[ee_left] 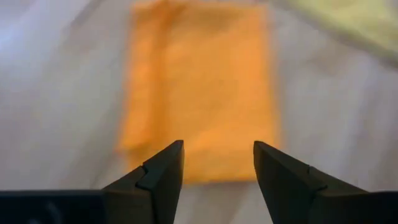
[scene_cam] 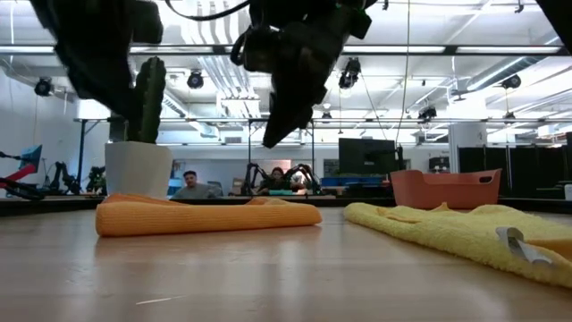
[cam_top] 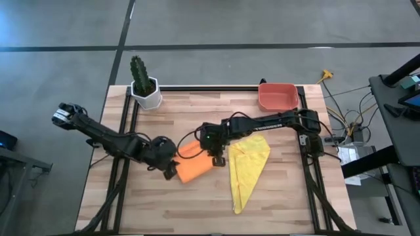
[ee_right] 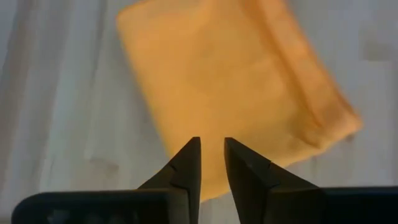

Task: Roll microfiber towels into tight, uniform cylinder then place into a basket
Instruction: Roll the orange towel

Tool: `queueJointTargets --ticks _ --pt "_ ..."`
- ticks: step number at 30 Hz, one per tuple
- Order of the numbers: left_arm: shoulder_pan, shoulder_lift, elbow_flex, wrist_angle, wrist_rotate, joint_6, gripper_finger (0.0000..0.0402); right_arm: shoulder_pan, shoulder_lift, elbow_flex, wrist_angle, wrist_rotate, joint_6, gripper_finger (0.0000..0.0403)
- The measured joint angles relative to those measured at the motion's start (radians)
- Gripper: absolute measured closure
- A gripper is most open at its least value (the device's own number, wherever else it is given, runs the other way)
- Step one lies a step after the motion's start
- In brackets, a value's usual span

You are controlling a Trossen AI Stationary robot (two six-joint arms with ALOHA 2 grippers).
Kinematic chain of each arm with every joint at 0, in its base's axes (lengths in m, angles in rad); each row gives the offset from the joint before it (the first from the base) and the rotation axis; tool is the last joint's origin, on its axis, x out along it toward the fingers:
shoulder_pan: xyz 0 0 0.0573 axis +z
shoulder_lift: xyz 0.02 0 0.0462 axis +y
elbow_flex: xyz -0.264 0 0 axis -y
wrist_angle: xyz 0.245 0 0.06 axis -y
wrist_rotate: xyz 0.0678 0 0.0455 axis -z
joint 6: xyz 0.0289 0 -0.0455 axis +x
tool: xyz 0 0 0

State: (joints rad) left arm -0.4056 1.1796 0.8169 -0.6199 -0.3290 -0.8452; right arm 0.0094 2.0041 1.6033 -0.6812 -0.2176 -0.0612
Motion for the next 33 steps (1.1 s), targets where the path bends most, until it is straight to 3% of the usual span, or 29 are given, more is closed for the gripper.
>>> queueJointTargets --ticks 6,16,26,33 --pt "-0.015 0.056 0.011 0.079 -0.003 0.017 0.0271 0.019 -0.038 -0.001 -0.053 0.004 -0.093 0.0388" --pt "-0.016 0.136 0.099 0.083 0.015 -0.032 0.0394 -0.019 -0.148 -0.051 -0.121 -0.127 -0.134 0.0394" --pt "-0.059 0.137 0.17 0.092 0.058 -0.032 0.0401 -0.023 -0.241 -0.282 -0.123 -0.131 -0.116 0.0394" --pt "-0.088 0.215 0.158 0.192 0.059 -0.1 0.0401 -0.025 -0.457 -0.513 -0.012 -0.131 -0.07 0.0394"
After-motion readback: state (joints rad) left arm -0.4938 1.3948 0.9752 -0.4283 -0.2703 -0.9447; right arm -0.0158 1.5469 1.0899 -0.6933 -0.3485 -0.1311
